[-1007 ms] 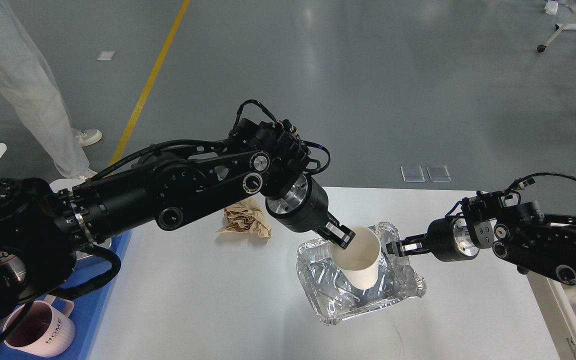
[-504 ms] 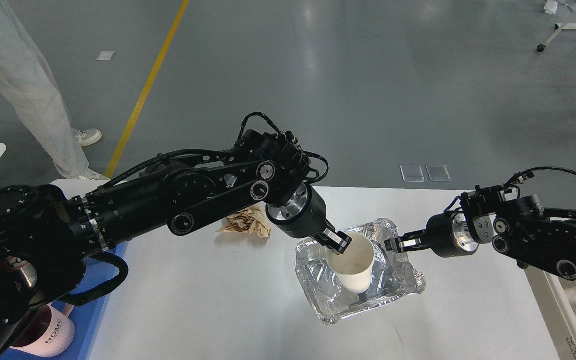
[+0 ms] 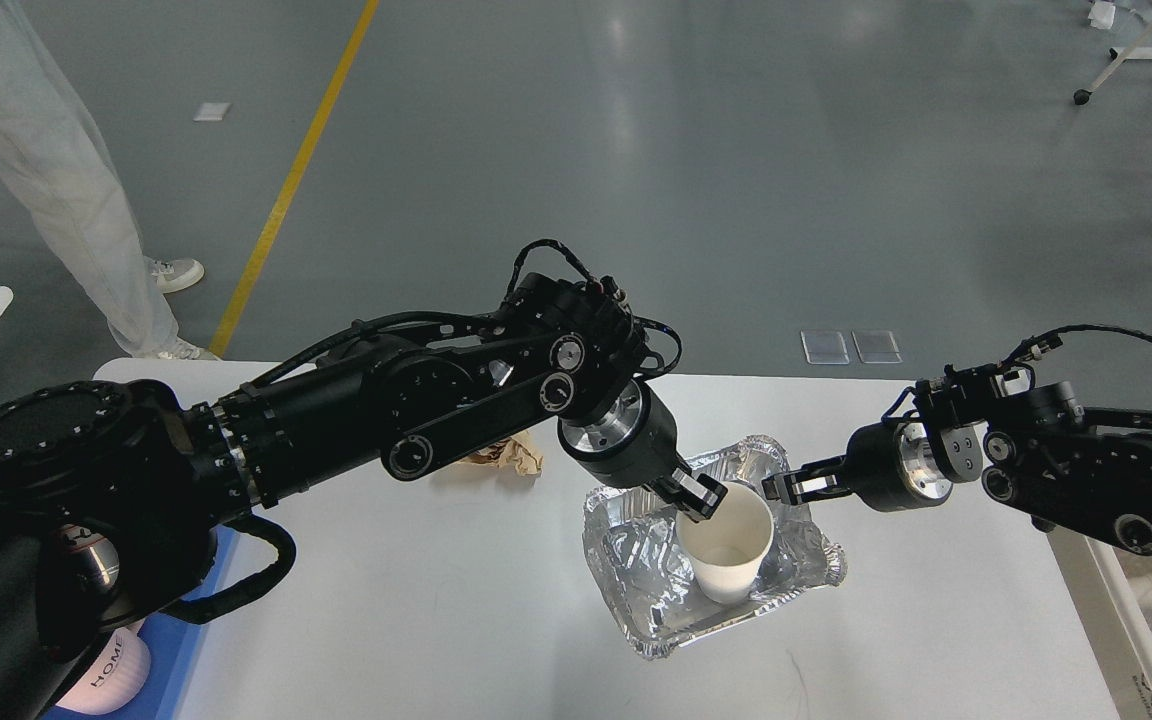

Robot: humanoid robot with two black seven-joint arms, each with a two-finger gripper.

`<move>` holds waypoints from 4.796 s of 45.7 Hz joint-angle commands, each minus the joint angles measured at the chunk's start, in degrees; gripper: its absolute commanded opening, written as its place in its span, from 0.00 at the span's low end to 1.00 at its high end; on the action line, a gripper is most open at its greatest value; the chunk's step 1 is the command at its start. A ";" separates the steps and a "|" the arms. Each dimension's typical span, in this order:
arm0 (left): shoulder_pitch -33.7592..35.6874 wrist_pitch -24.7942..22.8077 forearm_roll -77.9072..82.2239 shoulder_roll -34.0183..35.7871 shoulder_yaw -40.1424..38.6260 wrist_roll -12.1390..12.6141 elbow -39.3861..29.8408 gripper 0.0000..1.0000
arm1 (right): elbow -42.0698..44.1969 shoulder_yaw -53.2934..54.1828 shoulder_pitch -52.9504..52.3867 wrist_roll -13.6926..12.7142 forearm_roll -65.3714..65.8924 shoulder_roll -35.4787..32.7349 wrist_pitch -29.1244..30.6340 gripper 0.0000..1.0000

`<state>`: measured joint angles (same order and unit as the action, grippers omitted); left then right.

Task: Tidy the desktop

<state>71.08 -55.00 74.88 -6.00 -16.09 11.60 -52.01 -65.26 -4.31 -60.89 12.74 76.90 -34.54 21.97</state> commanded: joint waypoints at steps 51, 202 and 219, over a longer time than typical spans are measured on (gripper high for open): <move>2.13 0.51 1.58 -3.57 0.18 -0.09 4.37 0.03 | -0.57 -0.09 -0.81 0.00 0.00 -0.18 0.62 0.00; -18.96 43.85 -14.59 22.78 -16.79 -8.70 2.27 0.93 | -1.54 -1.58 -1.25 0.00 -0.70 -3.08 0.88 0.00; -24.32 42.79 -14.24 47.20 -10.20 -15.36 -17.58 0.93 | -1.45 -1.06 -0.63 0.00 -0.70 -2.03 0.70 0.00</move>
<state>47.86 -11.69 60.66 34.47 -27.01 0.55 -64.63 -66.70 -5.70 -61.72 12.74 76.20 -36.68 22.68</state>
